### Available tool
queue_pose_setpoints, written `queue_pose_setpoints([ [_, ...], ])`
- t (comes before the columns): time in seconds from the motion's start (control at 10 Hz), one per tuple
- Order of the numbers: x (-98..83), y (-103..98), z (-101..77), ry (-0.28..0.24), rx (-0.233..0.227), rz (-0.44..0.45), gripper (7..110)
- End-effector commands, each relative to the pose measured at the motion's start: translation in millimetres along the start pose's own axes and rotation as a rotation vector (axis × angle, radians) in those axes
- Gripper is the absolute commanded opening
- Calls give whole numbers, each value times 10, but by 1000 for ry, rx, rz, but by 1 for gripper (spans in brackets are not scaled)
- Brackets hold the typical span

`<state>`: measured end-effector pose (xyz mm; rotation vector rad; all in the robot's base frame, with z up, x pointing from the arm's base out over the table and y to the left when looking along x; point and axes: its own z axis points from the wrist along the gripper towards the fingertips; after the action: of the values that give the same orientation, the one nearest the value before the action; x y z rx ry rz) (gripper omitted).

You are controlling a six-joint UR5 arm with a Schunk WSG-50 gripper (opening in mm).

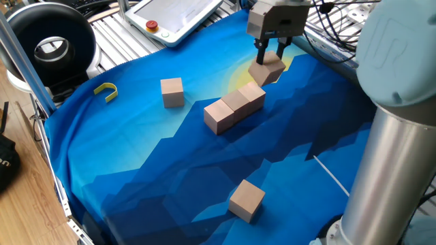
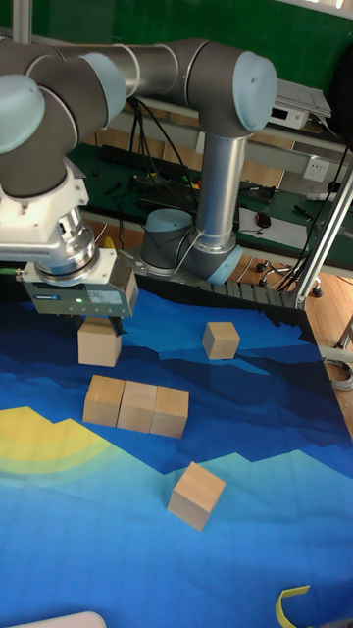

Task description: Stack the blocks into a pyramid shape

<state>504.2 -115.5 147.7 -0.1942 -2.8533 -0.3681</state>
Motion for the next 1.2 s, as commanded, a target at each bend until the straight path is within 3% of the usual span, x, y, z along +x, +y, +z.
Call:
queue_pose_setpoints([
  [0.0,-37,-248,-33,-10,110,13,7],
  [0.2,-191,-547,-104,-73,193,-28,7],
  [0.4,-449,-598,-148,-170,221,-91,7],
  [0.5,-545,-718,-197,-206,275,-108,7],
  [0.8,-521,-669,-179,-199,253,-96,7],
  [0.9,-492,-602,-157,-189,223,-77,7],
  [1.1,-593,-436,-176,-188,231,-45,7],
])
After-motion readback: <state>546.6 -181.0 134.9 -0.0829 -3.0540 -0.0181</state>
